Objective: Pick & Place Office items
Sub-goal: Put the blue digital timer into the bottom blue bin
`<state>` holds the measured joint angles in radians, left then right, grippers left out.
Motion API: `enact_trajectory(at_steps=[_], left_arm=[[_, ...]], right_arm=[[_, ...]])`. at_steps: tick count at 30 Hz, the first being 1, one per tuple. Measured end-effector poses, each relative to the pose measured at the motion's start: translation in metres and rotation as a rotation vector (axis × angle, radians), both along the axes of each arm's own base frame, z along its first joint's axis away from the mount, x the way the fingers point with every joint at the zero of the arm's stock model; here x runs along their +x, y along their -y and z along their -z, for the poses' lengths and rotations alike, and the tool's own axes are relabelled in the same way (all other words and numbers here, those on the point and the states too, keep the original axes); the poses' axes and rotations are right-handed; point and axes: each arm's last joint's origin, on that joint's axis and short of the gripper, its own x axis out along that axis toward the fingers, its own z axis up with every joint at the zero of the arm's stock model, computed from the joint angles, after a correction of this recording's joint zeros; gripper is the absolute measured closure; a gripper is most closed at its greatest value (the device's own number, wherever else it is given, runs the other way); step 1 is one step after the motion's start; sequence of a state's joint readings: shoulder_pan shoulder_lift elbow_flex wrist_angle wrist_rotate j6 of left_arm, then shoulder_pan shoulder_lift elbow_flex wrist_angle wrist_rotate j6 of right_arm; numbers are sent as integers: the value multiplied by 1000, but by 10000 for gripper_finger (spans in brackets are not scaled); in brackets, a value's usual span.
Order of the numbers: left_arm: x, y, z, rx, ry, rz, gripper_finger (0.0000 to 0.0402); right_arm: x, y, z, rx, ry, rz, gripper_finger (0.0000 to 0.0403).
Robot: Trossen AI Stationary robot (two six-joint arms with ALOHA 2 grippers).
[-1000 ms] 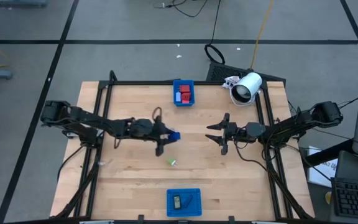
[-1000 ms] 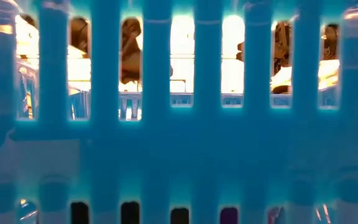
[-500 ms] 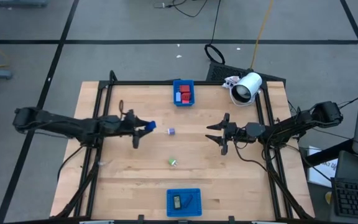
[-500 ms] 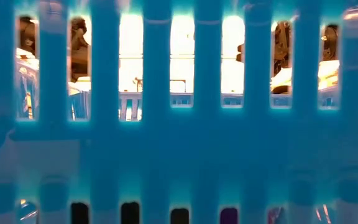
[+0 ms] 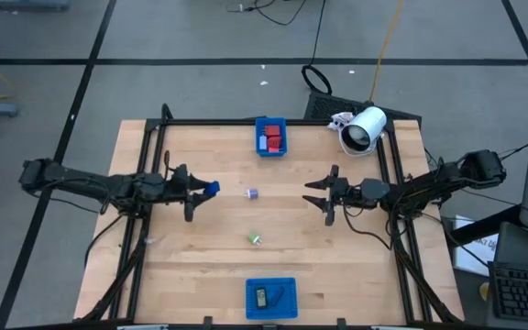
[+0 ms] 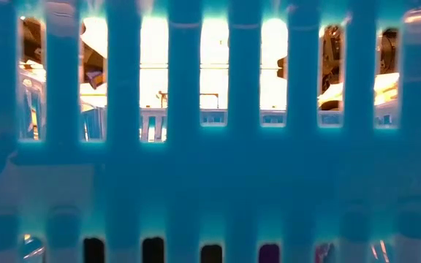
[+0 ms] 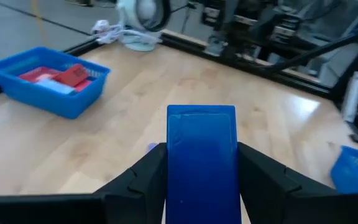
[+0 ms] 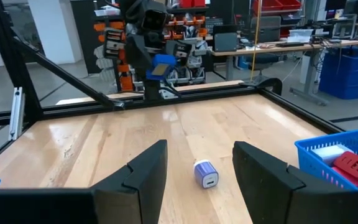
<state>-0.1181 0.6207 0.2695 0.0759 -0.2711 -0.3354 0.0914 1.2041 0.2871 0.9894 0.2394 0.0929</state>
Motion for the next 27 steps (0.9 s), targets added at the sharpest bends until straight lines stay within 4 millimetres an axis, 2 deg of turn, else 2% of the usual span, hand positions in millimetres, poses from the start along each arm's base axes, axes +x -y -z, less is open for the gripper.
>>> enact_trajectory(at_steps=[4, 11, 21, 27], left_arm=[[6, 11, -2, -19, 44, 105, 246], [24, 40, -5, -43, 170, 303, 238], [52, 91, 20, -35, 203, 513, 246], [85, 131, 27, 24, 141, 607, 238]], right_arm=[[0, 0, 0, 0, 0, 0, 232], [0, 0, 0, 0, 1, -1, 232], [0, 0, 0, 0, 1, -1, 232], [0, 0, 0, 0, 1, -1, 232]])
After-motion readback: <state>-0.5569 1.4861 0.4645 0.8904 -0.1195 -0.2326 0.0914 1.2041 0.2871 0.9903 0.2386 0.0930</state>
